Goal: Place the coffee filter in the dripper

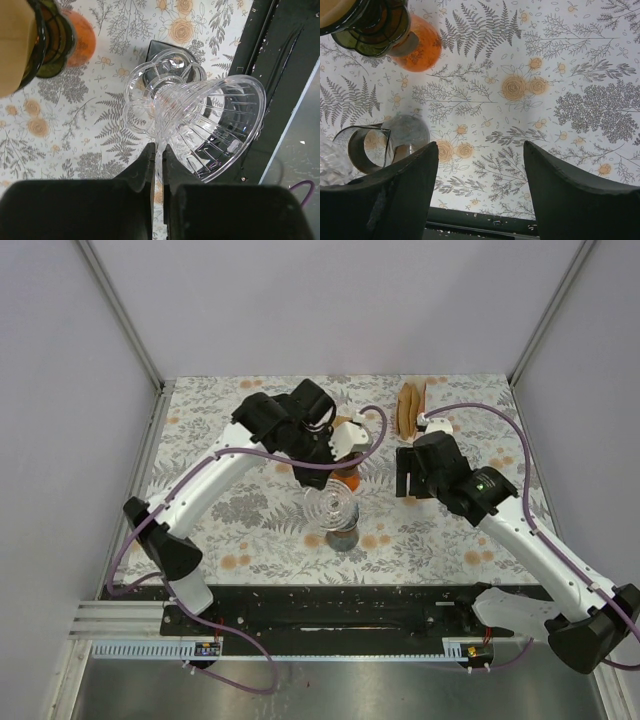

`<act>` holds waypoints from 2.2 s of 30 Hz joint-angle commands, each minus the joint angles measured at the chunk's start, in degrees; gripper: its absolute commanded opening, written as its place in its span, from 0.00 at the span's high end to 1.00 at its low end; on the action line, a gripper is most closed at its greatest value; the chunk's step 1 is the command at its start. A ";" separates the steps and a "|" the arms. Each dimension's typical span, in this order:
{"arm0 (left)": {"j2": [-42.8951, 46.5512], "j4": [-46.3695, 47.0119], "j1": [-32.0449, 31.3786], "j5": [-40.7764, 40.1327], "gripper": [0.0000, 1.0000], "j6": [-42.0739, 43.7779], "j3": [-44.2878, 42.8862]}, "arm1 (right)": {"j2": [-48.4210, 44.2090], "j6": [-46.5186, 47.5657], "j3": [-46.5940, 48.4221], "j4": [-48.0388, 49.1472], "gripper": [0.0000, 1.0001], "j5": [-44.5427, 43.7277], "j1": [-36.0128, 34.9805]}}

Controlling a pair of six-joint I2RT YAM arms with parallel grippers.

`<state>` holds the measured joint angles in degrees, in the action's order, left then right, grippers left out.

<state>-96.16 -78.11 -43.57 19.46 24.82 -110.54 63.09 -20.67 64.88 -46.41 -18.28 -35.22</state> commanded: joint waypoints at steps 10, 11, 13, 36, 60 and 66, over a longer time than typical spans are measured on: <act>-8.87 -10.58 -2.92 1.28 1.00 -0.91 -8.47 | -2.01 1.50 -2.22 0.89 0.23 1.85 2.53; -9.04 -10.58 -2.92 1.71 1.00 -0.74 -8.11 | -2.09 1.59 -2.22 0.89 0.23 1.76 2.61; -8.96 -10.58 -2.92 2.42 1.00 -0.30 -6.71 | -2.18 1.77 -2.39 0.71 0.23 1.67 2.70; -12.91 -10.49 -2.92 1.63 0.55 -0.21 -11.36 | -0.16 1.68 -2.66 1.59 0.21 6.77 2.79; 9.14 13.23 14.28 -5.05 0.19 -10.66 0.66 | 11.08 9.76 12.19 11.69 0.50 -1.76 11.22; 19.50 30.52 27.73 -10.66 0.13 -12.95 18.20 | 19.68 11.70 18.78 15.30 0.51 0.88 15.97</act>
<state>-82.28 -62.74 -21.23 14.02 15.35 -103.07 78.11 -11.64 78.17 -36.21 -18.11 -21.52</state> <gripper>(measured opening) 0.835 0.491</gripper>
